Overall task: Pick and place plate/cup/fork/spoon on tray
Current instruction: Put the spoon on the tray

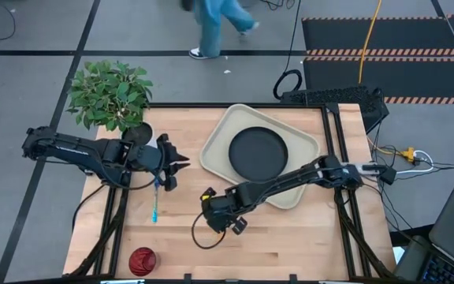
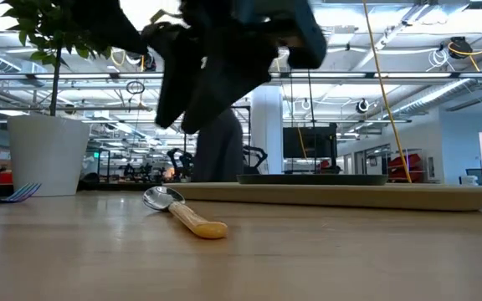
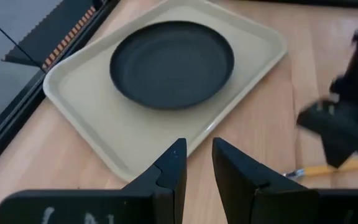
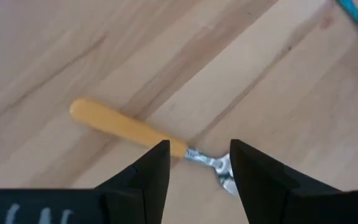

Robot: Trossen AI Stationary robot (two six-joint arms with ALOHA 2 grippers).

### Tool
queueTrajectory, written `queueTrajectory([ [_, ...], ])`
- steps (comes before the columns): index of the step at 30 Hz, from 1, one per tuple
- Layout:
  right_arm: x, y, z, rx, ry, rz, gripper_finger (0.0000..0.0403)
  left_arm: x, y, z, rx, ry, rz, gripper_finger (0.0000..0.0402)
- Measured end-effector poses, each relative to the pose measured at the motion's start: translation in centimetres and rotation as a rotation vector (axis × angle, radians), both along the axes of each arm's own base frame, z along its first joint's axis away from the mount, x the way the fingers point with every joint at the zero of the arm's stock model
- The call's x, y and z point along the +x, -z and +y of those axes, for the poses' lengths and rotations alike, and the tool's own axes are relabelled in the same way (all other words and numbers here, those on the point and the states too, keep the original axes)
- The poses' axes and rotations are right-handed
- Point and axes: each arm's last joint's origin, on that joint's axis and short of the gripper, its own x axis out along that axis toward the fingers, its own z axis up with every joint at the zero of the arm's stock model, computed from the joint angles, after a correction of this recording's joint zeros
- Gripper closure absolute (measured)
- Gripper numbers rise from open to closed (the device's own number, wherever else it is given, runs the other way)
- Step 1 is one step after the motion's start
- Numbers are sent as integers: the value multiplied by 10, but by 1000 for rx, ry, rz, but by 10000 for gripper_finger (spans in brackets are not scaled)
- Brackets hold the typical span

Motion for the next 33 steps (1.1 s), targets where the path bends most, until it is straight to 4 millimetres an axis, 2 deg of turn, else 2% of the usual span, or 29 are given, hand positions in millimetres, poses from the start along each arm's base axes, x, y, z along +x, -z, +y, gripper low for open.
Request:
queueTrajectory([
  [2,6,3,-1,61,127,18,242,0,-1,1,-6,-49,-23,321],
  [4,11,6,-5,176,340,62,242,0,-1,2,-11,-119,-38,321],
  [9,6,12,-11,391,714,237,242,-1,-1,4,-58,-233,-66,321],
  [12,0,14,-8,416,846,306,242,-2,0,4,-76,-276,-75,321],
  [16,1,16,-1,503,1046,308,241,-3,-1,3,-41,-330,-95,321],
  [21,4,14,0,606,1185,321,230,-5,-4,4,33,-394,-129,321],
  [27,5,16,-3,610,1291,265,227,-16,-15,9,115,-486,-209,321],
  [33,2,34,0,677,1413,283,227,-26,-26,12,149,-504,-267,321],
])
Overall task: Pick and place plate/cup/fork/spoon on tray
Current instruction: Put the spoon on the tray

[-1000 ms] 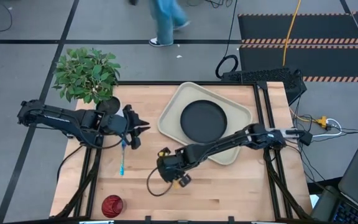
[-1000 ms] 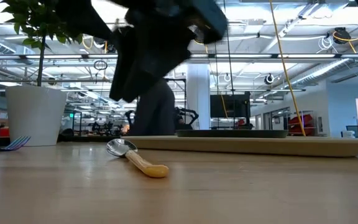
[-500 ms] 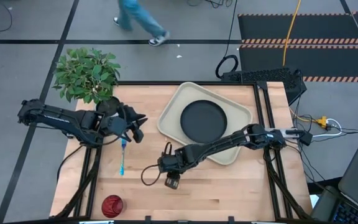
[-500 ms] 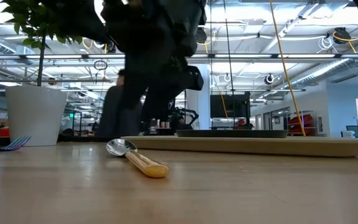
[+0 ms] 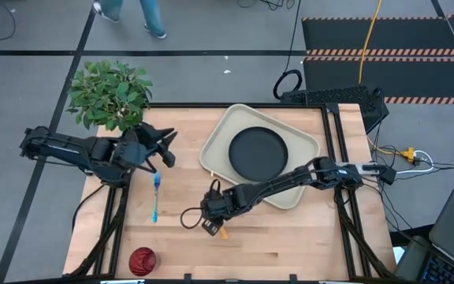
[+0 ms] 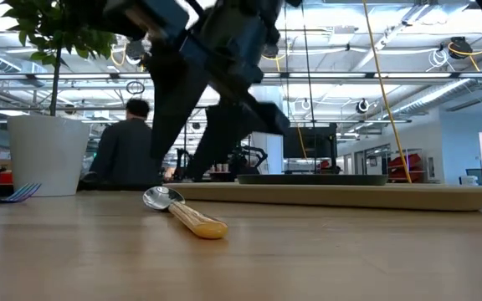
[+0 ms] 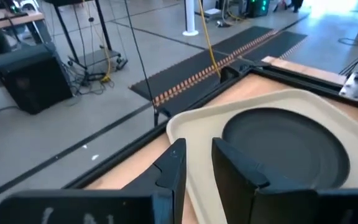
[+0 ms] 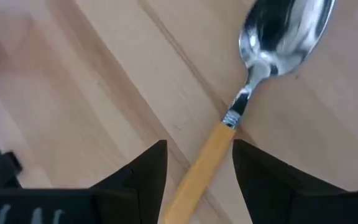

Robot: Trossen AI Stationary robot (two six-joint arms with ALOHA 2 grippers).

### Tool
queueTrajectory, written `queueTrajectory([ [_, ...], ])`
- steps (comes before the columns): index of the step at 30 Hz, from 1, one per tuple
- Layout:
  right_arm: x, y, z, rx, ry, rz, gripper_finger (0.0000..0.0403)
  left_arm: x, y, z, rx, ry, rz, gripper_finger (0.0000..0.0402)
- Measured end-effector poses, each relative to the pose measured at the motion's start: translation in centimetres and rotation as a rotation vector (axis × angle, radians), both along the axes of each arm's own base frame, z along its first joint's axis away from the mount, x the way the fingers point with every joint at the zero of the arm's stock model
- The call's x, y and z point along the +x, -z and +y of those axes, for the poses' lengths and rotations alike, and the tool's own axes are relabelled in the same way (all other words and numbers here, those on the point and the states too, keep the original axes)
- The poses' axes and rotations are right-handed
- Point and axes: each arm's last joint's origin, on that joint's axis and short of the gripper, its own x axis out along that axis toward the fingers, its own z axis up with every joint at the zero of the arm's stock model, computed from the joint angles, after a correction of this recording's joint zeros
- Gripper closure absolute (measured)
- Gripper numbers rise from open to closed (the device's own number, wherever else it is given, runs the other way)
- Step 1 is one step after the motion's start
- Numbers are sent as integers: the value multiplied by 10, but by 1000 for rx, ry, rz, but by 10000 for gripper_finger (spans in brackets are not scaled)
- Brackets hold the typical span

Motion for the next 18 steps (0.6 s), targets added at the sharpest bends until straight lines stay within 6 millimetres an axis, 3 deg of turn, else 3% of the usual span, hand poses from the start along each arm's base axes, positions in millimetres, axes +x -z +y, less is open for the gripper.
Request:
queueTrajectory([
  [7,-5,29,3,70,107,-19,227,1,1,-1,16,11,22,321],
  [13,-5,35,2,67,116,-63,230,0,4,-10,0,51,32,321],
  [18,-10,40,4,16,105,-59,260,-3,7,-19,-19,93,40,321],
])
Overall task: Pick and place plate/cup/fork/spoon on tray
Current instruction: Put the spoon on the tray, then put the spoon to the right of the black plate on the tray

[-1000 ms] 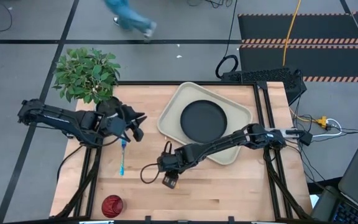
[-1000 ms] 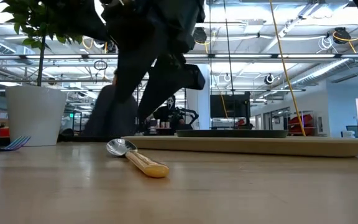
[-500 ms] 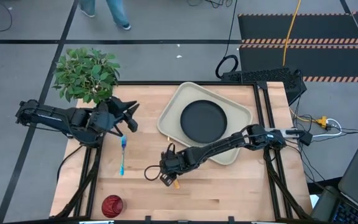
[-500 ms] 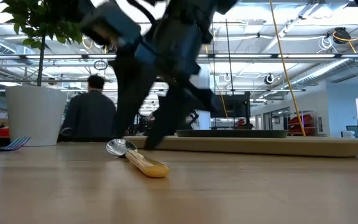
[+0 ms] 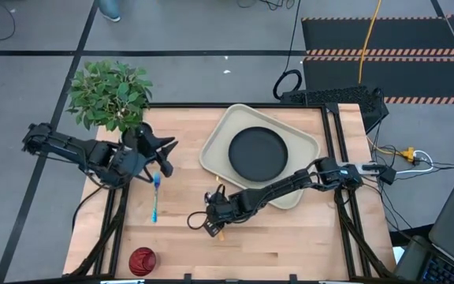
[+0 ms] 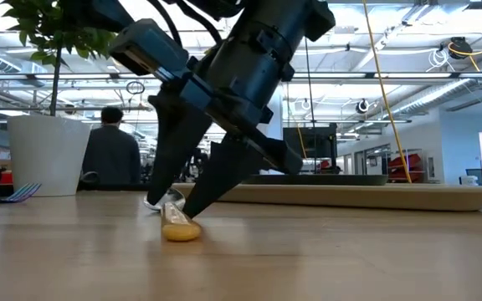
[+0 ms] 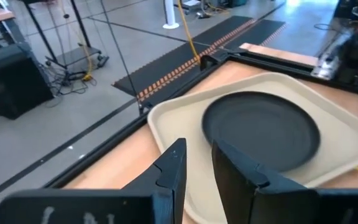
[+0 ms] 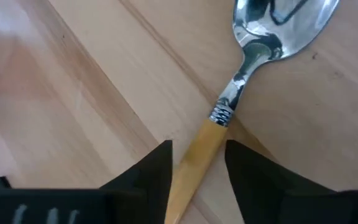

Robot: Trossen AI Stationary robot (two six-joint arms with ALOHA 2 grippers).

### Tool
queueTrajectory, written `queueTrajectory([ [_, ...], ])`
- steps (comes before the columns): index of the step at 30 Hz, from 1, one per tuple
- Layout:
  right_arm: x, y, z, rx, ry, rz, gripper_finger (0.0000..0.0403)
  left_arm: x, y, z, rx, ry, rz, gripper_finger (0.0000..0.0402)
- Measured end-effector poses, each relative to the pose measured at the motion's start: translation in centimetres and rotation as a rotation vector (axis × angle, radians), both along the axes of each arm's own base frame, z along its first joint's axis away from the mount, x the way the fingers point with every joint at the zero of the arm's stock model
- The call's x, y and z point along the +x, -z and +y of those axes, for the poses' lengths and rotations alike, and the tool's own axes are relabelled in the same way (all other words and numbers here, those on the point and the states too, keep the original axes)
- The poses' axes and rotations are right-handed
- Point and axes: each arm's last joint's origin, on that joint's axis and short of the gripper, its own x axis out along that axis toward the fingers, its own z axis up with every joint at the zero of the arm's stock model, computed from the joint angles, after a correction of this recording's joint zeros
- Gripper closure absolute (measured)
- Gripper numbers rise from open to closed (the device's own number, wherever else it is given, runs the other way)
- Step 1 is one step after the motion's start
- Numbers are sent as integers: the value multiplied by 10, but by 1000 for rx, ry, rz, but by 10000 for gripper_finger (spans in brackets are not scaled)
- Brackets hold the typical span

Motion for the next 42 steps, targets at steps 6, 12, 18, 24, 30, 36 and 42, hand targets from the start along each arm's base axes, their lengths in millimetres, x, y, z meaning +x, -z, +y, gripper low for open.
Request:
queueTrajectory([
  [6,-13,17,2,-22,-5,61,312,-2,0,-9,-5,53,-4,321],
  [12,-22,29,2,-50,-54,101,371,-3,0,-13,-5,76,-5,321],
  [18,-28,29,0,-97,-146,151,395,-4,0,-16,-3,94,-4,321],
  [24,-39,-3,-2,-201,-152,145,402,-4,0,-17,1,100,-3,321],
  [30,-62,-50,-11,-315,-95,154,401,-4,-1,-17,2,97,-5,321],
  [36,-75,-74,-3,-331,-60,122,401,-4,-1,-17,2,97,-7,321],
  [42,-73,-70,6,-292,-153,33,394,-4,-1,-18,0,98,-10,321],
])
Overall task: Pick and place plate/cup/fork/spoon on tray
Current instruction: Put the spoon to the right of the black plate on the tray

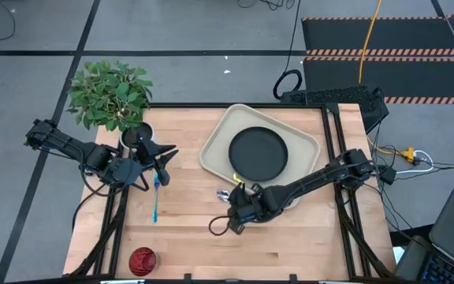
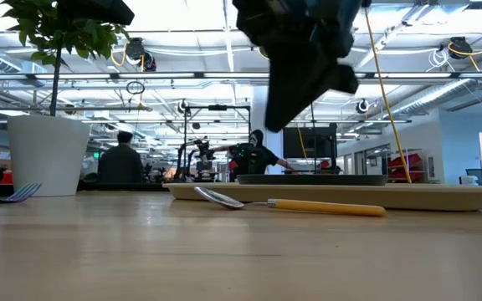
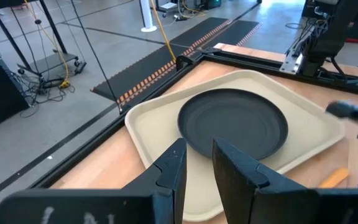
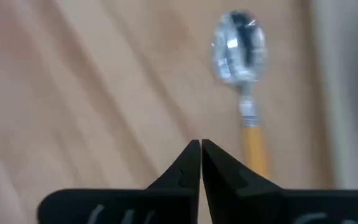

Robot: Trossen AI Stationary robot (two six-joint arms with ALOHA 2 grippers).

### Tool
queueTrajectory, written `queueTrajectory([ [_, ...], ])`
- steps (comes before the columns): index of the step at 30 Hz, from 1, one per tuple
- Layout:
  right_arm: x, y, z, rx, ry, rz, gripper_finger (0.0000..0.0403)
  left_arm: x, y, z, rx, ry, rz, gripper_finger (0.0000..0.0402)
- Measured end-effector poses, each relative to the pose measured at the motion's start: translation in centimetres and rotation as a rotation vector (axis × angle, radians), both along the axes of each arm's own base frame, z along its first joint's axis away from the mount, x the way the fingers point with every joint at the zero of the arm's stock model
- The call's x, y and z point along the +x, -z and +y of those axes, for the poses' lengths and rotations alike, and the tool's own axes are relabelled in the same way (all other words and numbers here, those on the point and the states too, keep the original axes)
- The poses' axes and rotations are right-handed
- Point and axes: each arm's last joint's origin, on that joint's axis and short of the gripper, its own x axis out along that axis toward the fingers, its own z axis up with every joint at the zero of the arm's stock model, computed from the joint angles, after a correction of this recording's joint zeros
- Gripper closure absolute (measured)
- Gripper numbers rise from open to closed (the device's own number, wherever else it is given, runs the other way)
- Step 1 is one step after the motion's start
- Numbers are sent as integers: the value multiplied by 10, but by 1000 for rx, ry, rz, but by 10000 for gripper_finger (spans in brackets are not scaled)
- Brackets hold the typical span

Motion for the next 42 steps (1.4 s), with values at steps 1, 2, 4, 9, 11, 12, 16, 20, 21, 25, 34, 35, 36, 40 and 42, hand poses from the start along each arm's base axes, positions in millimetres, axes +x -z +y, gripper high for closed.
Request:
queueTrajectory([
  [1,0,5,1,6,-19,-16,385,0,0,0,0,0,0,321],
  [2,0,12,1,10,-30,-25,374,0,0,0,0,1,0,321],
  [4,-3,23,1,29,-49,-21,345,0,0,0,-1,3,0,321],
  [9,-14,46,-5,-2,-62,20,255,-1,0,-2,1,15,1,321],
  [11,-15,49,-8,-25,-66,25,224,-1,0,-2,1,15,1,321],
  [12,-15,48,-8,-38,-74,18,211,-1,0,-2,1,15,1,321],
  [16,-14,47,-8,-65,-119,10,182,-1,0,-2,7,17,5,321],
  [20,-16,50,-10,-101,-129,17,186,-1,0,-2,7,17,5,321],
  [21,-18,52,-10,-108,-129,23,190,-1,0,-2,7,17,5,321],
  [25,-22,60,-12,-126,-124,31,205,-1,0,-2,7,17,4,321],
  [34,-33,76,-16,-145,-149,40,232,-1,0,-2,7,17,3,321],
  [35,-33,77,-17,-147,-153,40,235,-1,0,-2,6,17,3,321],
  [36,-34,78,-17,-149,-158,36,239,-1,0,-2,7,16,3,321],
  [40,-33,79,-17,-160,-191,29,282,-1,0,-2,6,16,2,321],
  [42,-33,79,-17,-163,-196,30,322,-1,0,-2,7,16,2,321],
])
